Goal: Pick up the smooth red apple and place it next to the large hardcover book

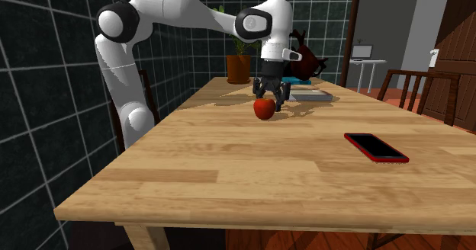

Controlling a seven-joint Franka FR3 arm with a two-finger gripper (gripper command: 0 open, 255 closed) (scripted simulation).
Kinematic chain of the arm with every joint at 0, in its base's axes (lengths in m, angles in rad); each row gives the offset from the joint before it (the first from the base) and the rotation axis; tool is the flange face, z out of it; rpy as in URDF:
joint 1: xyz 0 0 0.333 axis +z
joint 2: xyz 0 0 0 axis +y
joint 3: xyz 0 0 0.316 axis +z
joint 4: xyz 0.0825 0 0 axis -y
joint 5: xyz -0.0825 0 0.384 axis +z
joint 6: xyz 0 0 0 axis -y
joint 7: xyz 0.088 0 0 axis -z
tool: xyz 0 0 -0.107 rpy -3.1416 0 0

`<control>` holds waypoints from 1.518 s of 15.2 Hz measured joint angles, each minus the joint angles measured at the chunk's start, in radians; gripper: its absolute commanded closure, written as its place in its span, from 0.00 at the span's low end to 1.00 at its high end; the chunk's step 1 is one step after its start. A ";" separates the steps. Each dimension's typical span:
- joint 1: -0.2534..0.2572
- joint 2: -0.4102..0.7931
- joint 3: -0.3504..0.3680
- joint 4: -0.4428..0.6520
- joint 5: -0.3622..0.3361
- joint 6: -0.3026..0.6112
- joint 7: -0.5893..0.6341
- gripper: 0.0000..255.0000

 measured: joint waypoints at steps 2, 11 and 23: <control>0.000 0.000 0.000 0.000 0.000 0.000 0.000 1.00; 0.001 -0.002 0.002 0.025 0.000 -0.027 0.000 1.00; 0.004 0.023 0.002 0.209 0.015 -0.189 -0.015 1.00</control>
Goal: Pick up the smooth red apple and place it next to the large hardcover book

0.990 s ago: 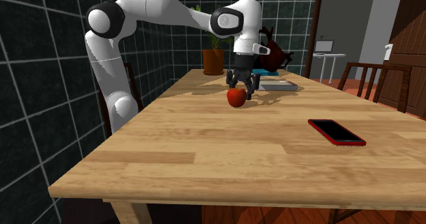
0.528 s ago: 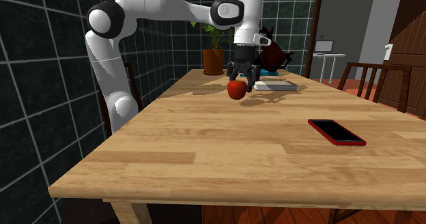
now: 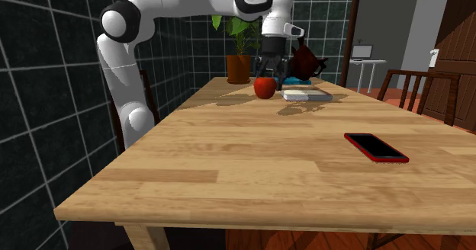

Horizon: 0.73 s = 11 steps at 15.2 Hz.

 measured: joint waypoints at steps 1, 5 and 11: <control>0.000 0.005 -0.001 0.020 0.002 -0.016 -0.002 1.00; 0.000 0.022 -0.004 0.089 0.011 -0.071 -0.011 1.00; -0.003 0.056 -0.011 0.205 0.029 -0.158 -0.027 1.00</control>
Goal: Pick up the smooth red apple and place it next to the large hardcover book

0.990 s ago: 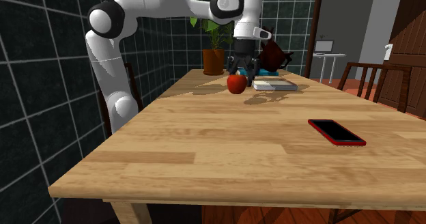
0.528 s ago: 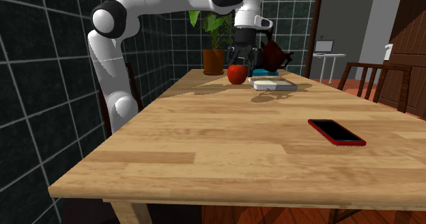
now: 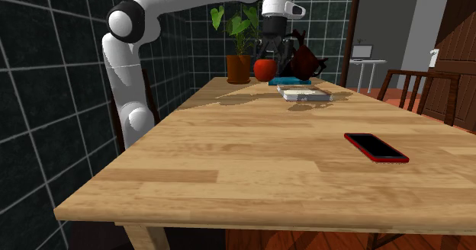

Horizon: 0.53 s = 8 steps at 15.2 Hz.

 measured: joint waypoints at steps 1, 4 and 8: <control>-0.002 0.015 -0.004 0.030 0.008 -0.017 -0.005 1.00; 0.000 0.029 -0.003 0.069 0.016 -0.045 -0.003 1.00; 0.035 0.066 0.033 0.102 0.042 -0.049 0.071 1.00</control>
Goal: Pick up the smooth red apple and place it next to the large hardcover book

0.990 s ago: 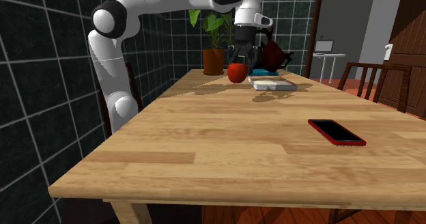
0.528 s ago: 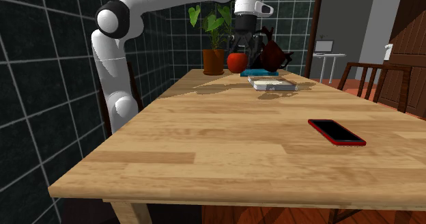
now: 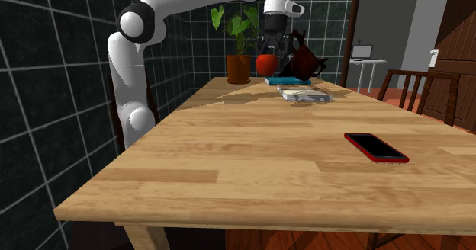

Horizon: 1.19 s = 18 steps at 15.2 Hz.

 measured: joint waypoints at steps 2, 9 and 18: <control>0.016 0.025 0.016 0.030 0.016 -0.009 0.036 1.00; 0.066 0.150 0.068 0.178 0.086 -0.048 0.158 1.00; 0.104 0.304 0.109 0.343 0.160 -0.071 0.271 1.00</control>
